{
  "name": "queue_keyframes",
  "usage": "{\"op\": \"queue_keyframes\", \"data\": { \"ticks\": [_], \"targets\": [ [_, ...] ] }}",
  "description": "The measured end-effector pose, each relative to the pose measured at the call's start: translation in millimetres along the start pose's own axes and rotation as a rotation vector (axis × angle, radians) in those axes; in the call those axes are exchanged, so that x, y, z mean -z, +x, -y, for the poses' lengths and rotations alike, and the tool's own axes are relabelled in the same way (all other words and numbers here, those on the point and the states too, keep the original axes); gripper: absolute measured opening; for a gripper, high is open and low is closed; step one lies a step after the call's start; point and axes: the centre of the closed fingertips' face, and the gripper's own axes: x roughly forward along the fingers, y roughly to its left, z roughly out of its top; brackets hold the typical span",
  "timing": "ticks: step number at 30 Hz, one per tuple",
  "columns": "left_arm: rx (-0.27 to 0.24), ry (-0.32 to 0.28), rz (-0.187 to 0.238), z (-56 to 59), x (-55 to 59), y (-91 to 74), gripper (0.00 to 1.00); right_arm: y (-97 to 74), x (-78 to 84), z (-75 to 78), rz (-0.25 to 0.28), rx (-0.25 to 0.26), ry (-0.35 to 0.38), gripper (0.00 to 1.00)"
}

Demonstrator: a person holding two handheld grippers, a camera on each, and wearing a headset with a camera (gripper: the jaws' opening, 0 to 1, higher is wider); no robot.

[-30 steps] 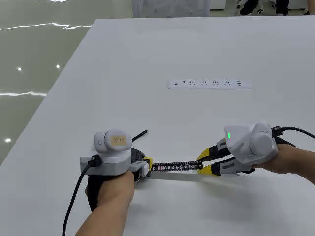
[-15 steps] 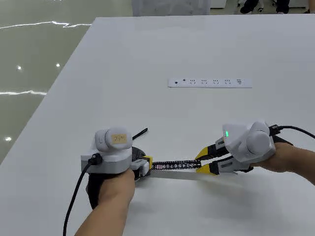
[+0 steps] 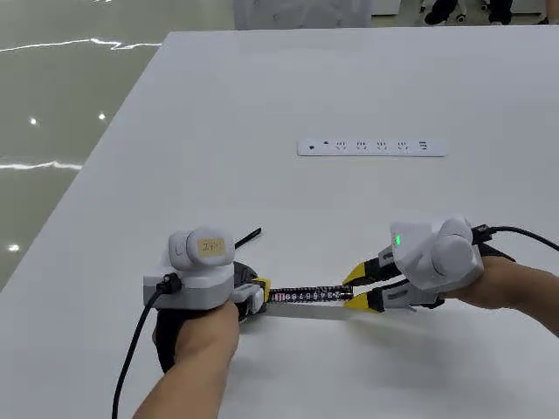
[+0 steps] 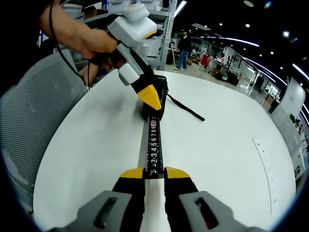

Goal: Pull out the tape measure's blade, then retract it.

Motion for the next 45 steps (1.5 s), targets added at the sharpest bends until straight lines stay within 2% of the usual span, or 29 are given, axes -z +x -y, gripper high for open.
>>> {"op": "queue_keyframes", "data": {
  "ticks": [4,14,24,45],
  "targets": [
    [0.002,0.002,0.0,-0.5,-0.1,0.5,0.57,-0.8,-4.9,-2.7,0.001,0.0,0.001,0.14],
    [0.004,0.003,0.001,-0.7,-0.3,0.0,0.58,6.2,-2.9,-0.2,0.006,0.004,0.004,0.14],
    [0.004,0.003,0.002,0.3,-0.1,-1.3,0.58,6.8,-9.6,-4.1,0.008,0.003,0.004,0.14],
    [0.009,0.003,0.003,-0.3,-0.3,0.6,0.58,18.7,-15.5,-3.9,0.017,0.003,0.0,0.14]
  ]
}}
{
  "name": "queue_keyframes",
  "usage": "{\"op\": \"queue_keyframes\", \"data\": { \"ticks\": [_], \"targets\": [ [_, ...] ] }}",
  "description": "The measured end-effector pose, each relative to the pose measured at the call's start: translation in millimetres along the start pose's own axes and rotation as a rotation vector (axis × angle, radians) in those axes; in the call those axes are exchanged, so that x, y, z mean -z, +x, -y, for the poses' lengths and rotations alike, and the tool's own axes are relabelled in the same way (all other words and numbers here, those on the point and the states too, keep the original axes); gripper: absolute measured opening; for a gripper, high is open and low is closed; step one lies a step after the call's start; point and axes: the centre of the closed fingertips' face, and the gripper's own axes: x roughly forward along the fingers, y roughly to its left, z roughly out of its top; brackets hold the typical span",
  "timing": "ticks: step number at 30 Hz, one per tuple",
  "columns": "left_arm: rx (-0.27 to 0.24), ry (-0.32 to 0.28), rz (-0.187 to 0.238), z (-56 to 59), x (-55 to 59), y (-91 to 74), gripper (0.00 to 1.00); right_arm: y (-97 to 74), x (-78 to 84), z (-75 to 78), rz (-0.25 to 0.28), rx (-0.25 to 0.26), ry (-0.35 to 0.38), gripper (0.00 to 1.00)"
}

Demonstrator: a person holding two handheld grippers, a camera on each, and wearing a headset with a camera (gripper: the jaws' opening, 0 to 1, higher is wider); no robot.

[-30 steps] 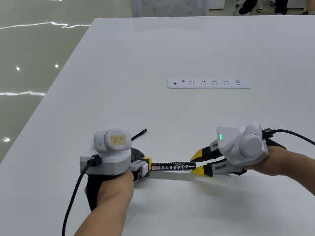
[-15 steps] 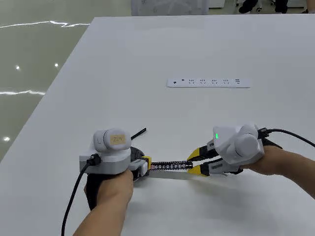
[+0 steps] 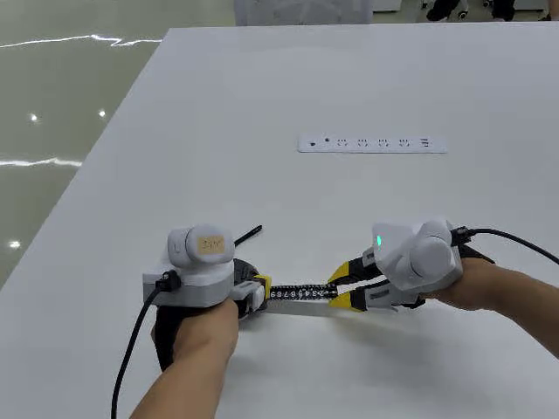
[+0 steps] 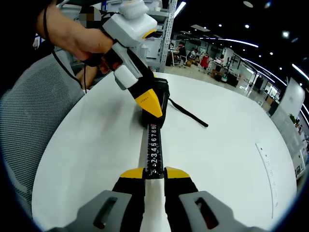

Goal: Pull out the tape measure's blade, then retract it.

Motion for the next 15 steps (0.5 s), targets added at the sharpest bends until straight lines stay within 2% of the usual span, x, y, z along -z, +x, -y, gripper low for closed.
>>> {"op": "queue_keyframes", "data": {
  "ticks": [15],
  "targets": [
    [0.0,0.002,0.001,0.4,0.3,-1.3,0.58,11.0,-4.5,0.1,0.002,-0.002,-0.009,0.14]
  ]
}}
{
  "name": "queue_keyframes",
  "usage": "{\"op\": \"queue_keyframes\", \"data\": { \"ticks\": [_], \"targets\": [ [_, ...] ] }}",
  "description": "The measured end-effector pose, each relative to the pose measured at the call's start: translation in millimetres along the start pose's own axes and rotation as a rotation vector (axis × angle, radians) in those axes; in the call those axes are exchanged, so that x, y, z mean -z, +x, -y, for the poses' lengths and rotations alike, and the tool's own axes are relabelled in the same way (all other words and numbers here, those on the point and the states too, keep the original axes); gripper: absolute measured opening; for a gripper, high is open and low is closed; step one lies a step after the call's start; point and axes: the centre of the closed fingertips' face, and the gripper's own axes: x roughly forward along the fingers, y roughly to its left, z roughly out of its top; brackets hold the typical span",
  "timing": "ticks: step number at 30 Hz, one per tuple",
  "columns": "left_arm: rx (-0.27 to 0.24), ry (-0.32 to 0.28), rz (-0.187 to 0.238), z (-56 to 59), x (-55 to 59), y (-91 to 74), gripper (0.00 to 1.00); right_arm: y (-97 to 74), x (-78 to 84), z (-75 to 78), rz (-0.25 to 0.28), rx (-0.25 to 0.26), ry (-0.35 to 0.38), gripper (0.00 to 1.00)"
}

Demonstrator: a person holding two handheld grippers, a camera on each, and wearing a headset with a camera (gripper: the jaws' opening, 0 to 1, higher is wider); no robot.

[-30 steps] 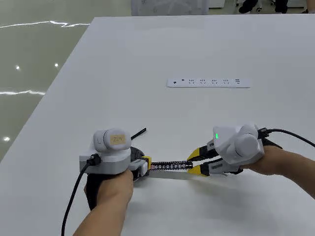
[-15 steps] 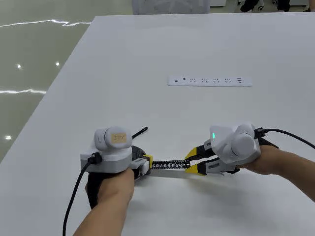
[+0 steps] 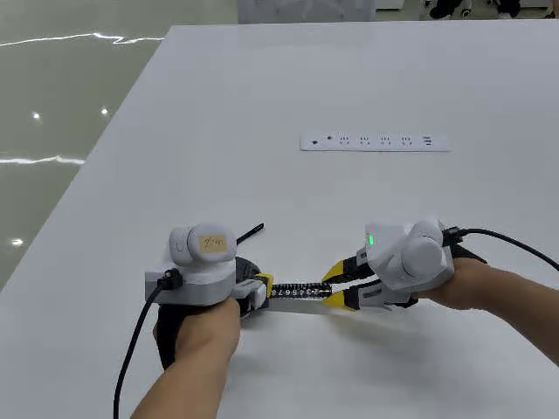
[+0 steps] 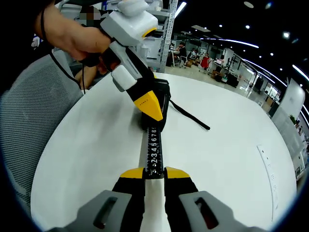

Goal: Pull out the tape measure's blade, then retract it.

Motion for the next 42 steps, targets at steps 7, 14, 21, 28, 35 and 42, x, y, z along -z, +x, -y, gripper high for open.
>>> {"op": "queue_keyframes", "data": {
  "ticks": [7,14,21,28,35,42],
  "targets": [
    [0.001,-0.006,0.002,-0.1,-0.2,-0.2,0.58,1.6,-4.8,-0.9,0.002,-0.002,-0.008,0.14],
    [0.002,-0.005,0.001,-0.9,0.0,0.9,0.58,5.6,-6.5,-1.3,0.003,-0.003,-0.01,0.14],
    [0.007,0.001,0.0,1.1,0.0,0.7,0.58,9.6,-8.5,-1.3,0.005,-0.003,-0.011,0.14],
    [0.007,0.001,-0.001,-1.0,0.2,2.8,0.58,12.5,-10.9,-2.2,0.007,-0.005,-0.009,0.14],
    [0.006,0.009,-0.002,-0.8,0.4,1.4,0.58,13.2,-13.3,-4.6,0.008,-0.004,-0.004,0.14],
    [0.009,0.011,-0.004,-0.3,0.7,0.7,0.58,15.4,-15.6,-5.3,0.01,0.0,-0.001,0.14]
  ]
}}
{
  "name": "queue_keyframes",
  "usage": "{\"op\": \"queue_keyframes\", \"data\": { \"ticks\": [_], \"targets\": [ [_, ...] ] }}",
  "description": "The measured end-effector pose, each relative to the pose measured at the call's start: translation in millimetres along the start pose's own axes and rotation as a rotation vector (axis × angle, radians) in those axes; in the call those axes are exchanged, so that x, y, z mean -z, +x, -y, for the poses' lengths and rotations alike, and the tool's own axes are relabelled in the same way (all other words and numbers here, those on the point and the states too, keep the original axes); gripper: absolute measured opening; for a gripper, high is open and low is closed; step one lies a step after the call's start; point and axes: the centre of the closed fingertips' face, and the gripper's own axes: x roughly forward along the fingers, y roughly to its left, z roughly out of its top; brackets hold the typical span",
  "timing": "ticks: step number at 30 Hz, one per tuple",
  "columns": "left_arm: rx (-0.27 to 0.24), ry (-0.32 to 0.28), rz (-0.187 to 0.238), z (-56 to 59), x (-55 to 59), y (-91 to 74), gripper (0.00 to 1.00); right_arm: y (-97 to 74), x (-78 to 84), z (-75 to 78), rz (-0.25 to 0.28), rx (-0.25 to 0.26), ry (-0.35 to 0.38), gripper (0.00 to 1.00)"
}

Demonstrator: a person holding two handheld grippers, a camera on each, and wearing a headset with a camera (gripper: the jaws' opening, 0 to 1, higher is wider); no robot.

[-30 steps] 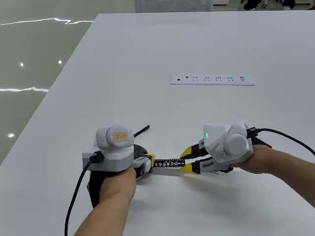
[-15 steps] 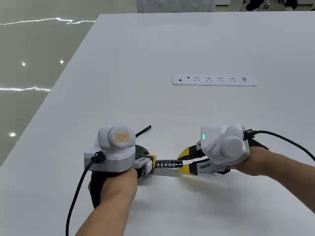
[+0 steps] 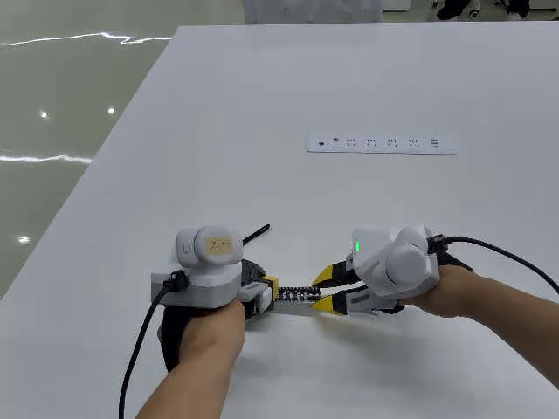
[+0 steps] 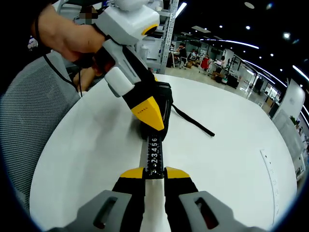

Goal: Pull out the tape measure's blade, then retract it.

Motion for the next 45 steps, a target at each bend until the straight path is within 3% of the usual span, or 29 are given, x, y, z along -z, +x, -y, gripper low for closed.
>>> {"op": "queue_keyframes", "data": {
  "ticks": [45],
  "targets": [
    [0.017,-0.002,-0.007,1.0,1.4,0.0,0.58,19.9,-11.1,-0.5,0.012,-0.011,0.001,0.14]
  ]
}}
